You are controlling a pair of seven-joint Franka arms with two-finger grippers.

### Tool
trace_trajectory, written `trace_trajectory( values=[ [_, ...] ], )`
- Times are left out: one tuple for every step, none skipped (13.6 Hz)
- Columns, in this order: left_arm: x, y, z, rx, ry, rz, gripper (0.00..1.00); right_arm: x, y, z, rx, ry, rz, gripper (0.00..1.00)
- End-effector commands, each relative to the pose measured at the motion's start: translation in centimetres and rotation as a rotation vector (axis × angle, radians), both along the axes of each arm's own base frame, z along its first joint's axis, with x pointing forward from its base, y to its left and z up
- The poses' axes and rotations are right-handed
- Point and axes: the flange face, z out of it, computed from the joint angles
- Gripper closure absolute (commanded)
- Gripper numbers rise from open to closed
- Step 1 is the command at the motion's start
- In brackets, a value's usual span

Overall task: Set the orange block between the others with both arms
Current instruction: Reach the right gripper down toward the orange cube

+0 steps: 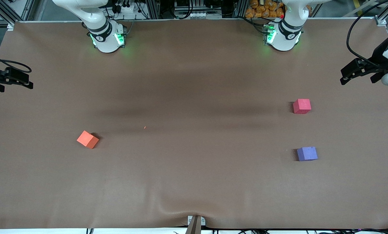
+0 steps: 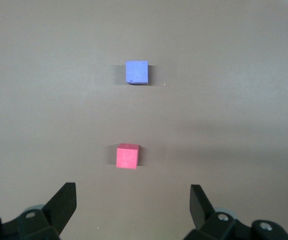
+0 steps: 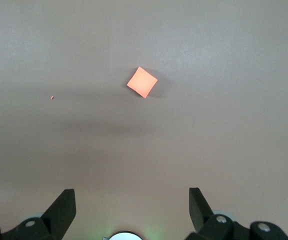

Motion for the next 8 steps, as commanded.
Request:
trace_trajectory(
  values=[
    [-0.2,-0.1,0.7,-0.023,-0.008,-0.019,0.0,-0.7,0.2,2.1,-0.017,-0.002,0.013,0.0],
    [-0.2,0.0,0.9,-0.023,-0.011,-0.016,0.0,-1.0,0.3,2.8,-0.016,0.007,0.014,0.0],
    [-0.1,0.0,1.0,-0.024,-0.009,-0.017,0.0,-1.1,0.3,2.7,-0.017,0.014,0.013,0.0],
    [0.2,0.1,0.7,-0.024,-0.005,-0.016,0.0,-1.1,0.4,2.8,-0.017,0.013,0.015,0.0],
    [0.3,0.1,0.9,-0.026,-0.008,-0.017,0.0,-1.0,0.4,2.6,-0.018,0.015,0.016,0.0],
    [0.6,-0.2,0.2,-0.027,0.006,-0.025,0.0,-0.8,0.3,2.3,-0.019,0.012,0.015,0.0],
    [0.5,-0.4,-0.3,-0.026,0.018,-0.028,0.0,-0.2,0.3,1.6,-0.02,0.009,0.015,0.0],
    [0.4,-0.6,-0.9,-0.025,0.035,-0.031,0.0,0.7,0.1,0.2,-0.021,0.001,0.012,0.0]
  ],
)
